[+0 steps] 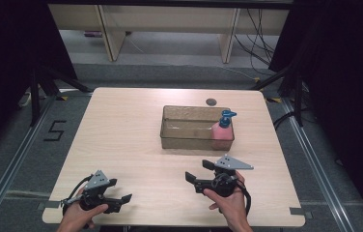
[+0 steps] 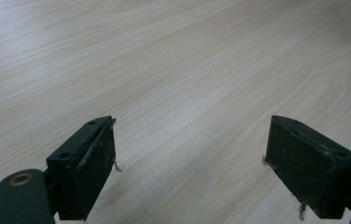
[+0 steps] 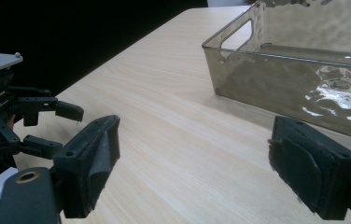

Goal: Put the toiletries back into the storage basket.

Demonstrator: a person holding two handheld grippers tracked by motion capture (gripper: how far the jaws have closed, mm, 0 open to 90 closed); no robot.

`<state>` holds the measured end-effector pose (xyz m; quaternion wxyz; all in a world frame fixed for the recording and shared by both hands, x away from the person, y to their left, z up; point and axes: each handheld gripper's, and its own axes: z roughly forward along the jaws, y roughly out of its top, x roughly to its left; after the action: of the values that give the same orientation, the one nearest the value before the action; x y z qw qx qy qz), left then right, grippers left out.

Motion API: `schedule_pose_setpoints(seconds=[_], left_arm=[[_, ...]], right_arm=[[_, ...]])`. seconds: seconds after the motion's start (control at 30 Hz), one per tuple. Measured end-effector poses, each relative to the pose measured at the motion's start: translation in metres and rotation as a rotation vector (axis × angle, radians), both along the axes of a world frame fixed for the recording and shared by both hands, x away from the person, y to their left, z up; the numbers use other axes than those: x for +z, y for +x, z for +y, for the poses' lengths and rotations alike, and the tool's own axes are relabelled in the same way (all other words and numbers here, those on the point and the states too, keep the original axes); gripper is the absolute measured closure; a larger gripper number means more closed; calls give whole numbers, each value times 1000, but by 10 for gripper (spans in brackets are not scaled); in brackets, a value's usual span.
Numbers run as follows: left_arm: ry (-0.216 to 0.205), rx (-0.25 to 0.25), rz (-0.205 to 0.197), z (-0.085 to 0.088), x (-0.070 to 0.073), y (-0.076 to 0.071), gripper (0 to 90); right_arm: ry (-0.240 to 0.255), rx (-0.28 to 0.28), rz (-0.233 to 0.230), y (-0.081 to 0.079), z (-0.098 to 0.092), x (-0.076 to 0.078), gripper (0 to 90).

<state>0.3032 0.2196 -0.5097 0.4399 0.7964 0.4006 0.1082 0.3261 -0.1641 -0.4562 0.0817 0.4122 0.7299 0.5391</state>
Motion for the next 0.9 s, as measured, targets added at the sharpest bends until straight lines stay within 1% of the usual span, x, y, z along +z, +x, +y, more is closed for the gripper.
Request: schedule_pose_setpoints(seconds=[0.03,0.07,0.1,0.13,0.17,0.23,0.27,0.3,0.33,0.37,0.4,0.43,0.47,0.5,0.53,0.57,0.6,0.63,0.67,0.7,0.73,0.77,0.8,0.83,0.87,0.9], left_arm=[[0,0,0,0,0,0,153],[12,-7,0,1,0,0,153],[11,-6,1,1,0,0,153],[12,-7,1,1,0,0,153],[12,-7,1,1,0,0,153],[13,-8,1,1,0,0,153],[14,-9,1,1,0,0,153],[14,-8,1,1,0,0,153],[14,-8,1,1,0,0,153],[14,-8,1,1,0,0,153],[14,-8,1,1,0,0,153],[14,-8,1,1,0,0,153],[14,-8,1,1,0,0,153],[13,-7,1,1,0,0,153],[13,-8,1,1,0,0,153],[13,-7,1,1,0,0,153],[13,-7,1,1,0,0,153],[13,-7,1,1,0,0,153],[12,-7,1,1,0,0,153],[13,-7,1,1,0,0,153],[14,-8,1,1,0,0,153],[39,-15,-1,2,1,1,153],[40,-11,0,2,1,1,153],[38,-11,0,2,1,1,153],[37,-11,0,2,1,1,153],[35,-12,0,2,0,1,153]], right_arm=[[-16,7,-26,1,-1,-1,172],[-19,11,-31,1,-1,-2,171],[13,-3,3,-3,1,-1,171],[0,18,-28,-1,0,-2,171],[-3,20,-32,-1,-1,-2,171],[-20,3,-16,-2,-1,-3,169],[-5,0,8,-5,0,-2,168],[-2,23,-2,-4,0,-3,165],[-8,13,-10,-4,1,-5,161],[-23,21,-18,-4,0,-5,161],[-21,21,-7,-5,1,-6,159],[-26,25,-10,-6,0,-6,159],[-14,18,3,-7,2,-8,158],[-34,29,-10,-7,1,-8,158],[-31,28,-14,-8,1,-8,158],[-22,36,-6,-9,1,-8,158],[-23,28,-13,-10,1,-8,157],[-36,40,-16,-10,0,-9,157],[-36,28,-6,-11,1,-10,158],[-27,34,-9,-12,1,-10,157],[-35,36,-9,-13,-1,-10,158],[-30,31,2,-14,0,-10,157],[-48,33,-14,-14,-1,-11,158],[-33,37,-8,-15,-1,-12,158],[-45,44,-18,-15,-1,-13,158],[-51,36,-18,-15,-1,-13,158]])
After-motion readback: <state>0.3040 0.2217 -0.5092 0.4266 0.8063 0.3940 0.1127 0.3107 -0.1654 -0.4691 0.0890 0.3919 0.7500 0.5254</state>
